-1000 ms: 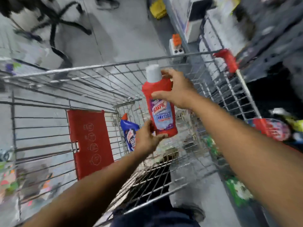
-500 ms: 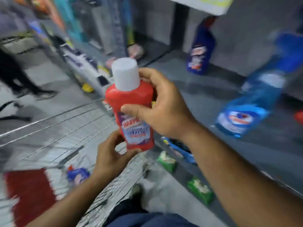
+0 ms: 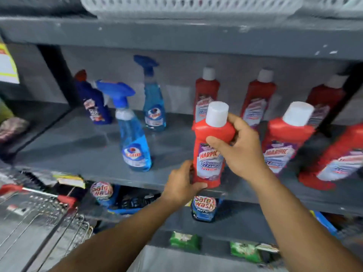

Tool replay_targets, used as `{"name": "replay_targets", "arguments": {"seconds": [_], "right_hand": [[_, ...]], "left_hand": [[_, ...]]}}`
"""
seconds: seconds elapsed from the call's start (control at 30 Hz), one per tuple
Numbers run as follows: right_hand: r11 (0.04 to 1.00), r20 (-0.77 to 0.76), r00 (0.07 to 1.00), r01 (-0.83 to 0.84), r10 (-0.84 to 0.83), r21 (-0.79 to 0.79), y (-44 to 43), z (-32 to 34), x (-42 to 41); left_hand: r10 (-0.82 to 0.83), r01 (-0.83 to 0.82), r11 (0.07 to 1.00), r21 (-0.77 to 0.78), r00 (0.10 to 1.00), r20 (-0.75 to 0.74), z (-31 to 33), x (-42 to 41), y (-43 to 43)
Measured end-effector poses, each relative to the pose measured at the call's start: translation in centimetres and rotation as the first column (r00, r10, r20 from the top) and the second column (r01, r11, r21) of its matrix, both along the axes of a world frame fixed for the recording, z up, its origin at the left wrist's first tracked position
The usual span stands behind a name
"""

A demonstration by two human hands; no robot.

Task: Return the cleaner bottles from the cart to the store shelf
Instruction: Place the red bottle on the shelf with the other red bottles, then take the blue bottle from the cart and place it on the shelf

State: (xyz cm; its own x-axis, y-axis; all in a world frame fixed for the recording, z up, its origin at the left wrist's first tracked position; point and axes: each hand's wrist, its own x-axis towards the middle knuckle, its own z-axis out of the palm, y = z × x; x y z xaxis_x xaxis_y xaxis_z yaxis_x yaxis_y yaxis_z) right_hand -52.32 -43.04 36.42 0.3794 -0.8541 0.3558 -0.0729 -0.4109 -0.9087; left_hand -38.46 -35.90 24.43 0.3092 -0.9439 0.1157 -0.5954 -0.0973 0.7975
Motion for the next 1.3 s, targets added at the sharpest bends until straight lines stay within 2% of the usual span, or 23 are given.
{"name": "replay_targets", "arguments": {"seconds": [0.17,0.37,0.43,0.5,0.53,0.57,0.63,0.67,0.73,0.8,0.87,0.93,1.0,1.07,1.1,1.2,1.3], "right_hand": [[0.994,-0.053,0.994,0.097,-0.100,-0.048,-2.2,-1.1,-2.4],[0.986,-0.099,0.984,0.138,-0.147,-0.093,-2.5,-0.9,-3.8],[0.937,-0.072,0.956,0.263,-0.286,-0.228,-1.7,-0.6,-4.3],[0.793,0.064,0.911,0.388,-0.408,-0.470,-0.7,0.2,-4.8],[0.751,0.108,0.923,0.365,-0.369,-0.550,-0.5,0.7,-4.7],[0.756,0.092,0.957,0.275,-0.276,-0.594,-0.2,1.4,-4.5],[0.797,-0.027,0.999,0.020,-0.046,-0.603,1.1,2.0,-0.8],[0.797,-0.049,0.999,-0.041,0.014,-0.603,2.2,1.8,1.8],[0.780,-0.079,0.988,-0.152,0.131,-0.608,4.9,0.7,7.7],[0.762,-0.171,0.942,-0.335,0.290,-0.555,8.3,-1.2,14.4],[0.732,-0.267,0.862,-0.507,0.431,-0.456,11.3,-2.7,20.1],[0.657,-0.328,0.752,-0.659,0.572,-0.366,14.2,-4.0,25.4],[0.534,-0.422,0.591,-0.805,0.687,-0.260,18.0,-5.7,31.4],[0.403,-0.539,0.402,-0.907,0.740,-0.124,21.7,-7.3,37.4],[0.347,-0.591,0.312,-0.936,0.744,-0.057,23.6,-8.5,40.3],[0.202,-0.729,0.020,-0.966,0.684,0.163,29.7,-13.6,48.2],[0.110,-0.767,-0.215,-0.931,0.604,0.348,35.7,-19.7,53.7]], "left_hand": [[-0.067,0.066,0.998,0.004,0.996,0.064,-0.1,-1.1,-3.2],[-0.166,0.166,0.986,0.008,0.985,0.037,0.5,-2.2,-4.1],[-0.172,0.173,0.985,-0.006,0.983,0.069,0.6,-2.2,-3.2],[-0.112,0.121,0.990,-0.069,0.987,0.117,0.8,-1.2,-1.3],[-0.062,0.079,0.989,-0.124,0.989,0.133,0.8,-0.2,-0.1],[-0.009,0.036,0.983,-0.182,0.989,0.147,1.0,0.8,1.2],[0.157,-0.111,0.958,-0.266,0.975,0.157,0.9,4.6,5.0],[0.239,-0.189,0.941,-0.281,0.958,0.157,0.8,6.8,7.3],[0.399,-0.352,0.896,-0.270,0.905,0.145,0.2,12.0,12.4],[0.593,-0.564,0.802,-0.198,0.793,0.140,-1.2,17.3,19.1],[0.763,-0.761,0.645,-0.070,0.635,0.121,-3.1,21.7,25.2],[0.868,-0.873,0.478,0.097,0.487,0.099,-5.5,25.1,30.6],[0.945,-0.907,0.288,0.307,0.321,0.060,-8.3,28.2,36.2],[0.986,-0.853,0.136,0.504,0.168,0.019,-11.4,30.4,41.0],[0.994,-0.811,0.094,0.577,0.107,-0.012,-12.8,31.0,43.0],[0.997,-0.674,0.054,0.737,-0.001,-0.074,-17.4,31.1,47.6],[0.984,-0.549,-0.011,0.836,-0.154,-0.089,-21.4,29.8,49.7]]}}
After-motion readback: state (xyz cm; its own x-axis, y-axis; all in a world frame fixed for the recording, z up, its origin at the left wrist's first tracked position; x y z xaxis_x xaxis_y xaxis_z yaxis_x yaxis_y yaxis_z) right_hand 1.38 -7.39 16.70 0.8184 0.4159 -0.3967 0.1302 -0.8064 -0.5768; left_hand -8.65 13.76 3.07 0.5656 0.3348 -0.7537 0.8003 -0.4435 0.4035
